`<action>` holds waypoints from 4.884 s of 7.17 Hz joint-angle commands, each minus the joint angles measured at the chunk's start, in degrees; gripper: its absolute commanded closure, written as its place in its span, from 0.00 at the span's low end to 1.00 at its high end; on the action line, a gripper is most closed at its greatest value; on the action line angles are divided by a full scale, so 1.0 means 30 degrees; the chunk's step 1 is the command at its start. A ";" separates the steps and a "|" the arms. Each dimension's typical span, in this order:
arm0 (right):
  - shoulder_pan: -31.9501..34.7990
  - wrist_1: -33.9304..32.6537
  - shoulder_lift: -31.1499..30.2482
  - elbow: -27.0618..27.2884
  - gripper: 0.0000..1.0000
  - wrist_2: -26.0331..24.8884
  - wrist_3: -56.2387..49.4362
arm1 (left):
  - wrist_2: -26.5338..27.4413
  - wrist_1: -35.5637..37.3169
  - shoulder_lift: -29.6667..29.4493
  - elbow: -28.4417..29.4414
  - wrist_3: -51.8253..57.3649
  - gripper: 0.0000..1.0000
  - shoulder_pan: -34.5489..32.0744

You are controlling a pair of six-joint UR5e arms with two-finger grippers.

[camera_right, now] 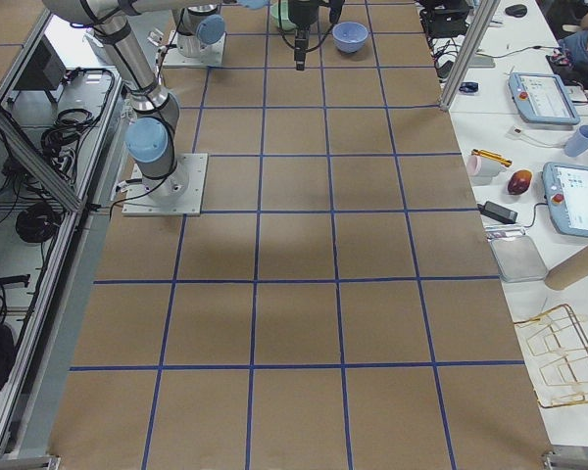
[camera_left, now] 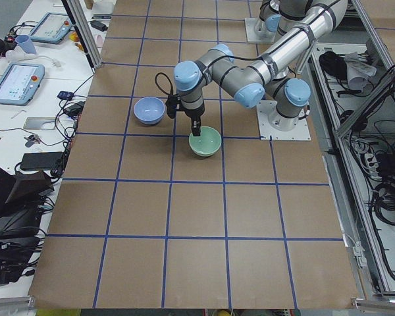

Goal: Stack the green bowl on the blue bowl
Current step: 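Move the left gripper toward the pale green bowl nearer the robot, then lower the left gripper onto the green bowl's rim and close it, then lift the green bowl with the left gripper and carry it over the blue bowl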

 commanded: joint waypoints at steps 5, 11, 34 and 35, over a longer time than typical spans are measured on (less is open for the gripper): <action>0.0001 0.0000 0.0000 -0.0001 0.00 0.0001 -0.0001 | -0.0179 0.7168 -0.2854 -0.3817 0.3667 0.00 0.2237; 0.0001 0.0000 0.0000 0.0028 0.00 0.0001 -0.0001 | -0.0150 0.7374 -0.3005 -0.4960 0.3053 0.05 0.2123; 0.0001 0.0000 0.0000 -0.0001 0.00 0.0001 -0.0001 | -0.1847 0.0812 -0.5720 0.6955 -1.1416 1.00 -0.7663; 0.0001 0.0000 0.0000 0.0028 0.00 0.0001 -0.0001 | -0.2023 0.0753 -0.6309 0.7543 -1.1450 1.00 -0.7634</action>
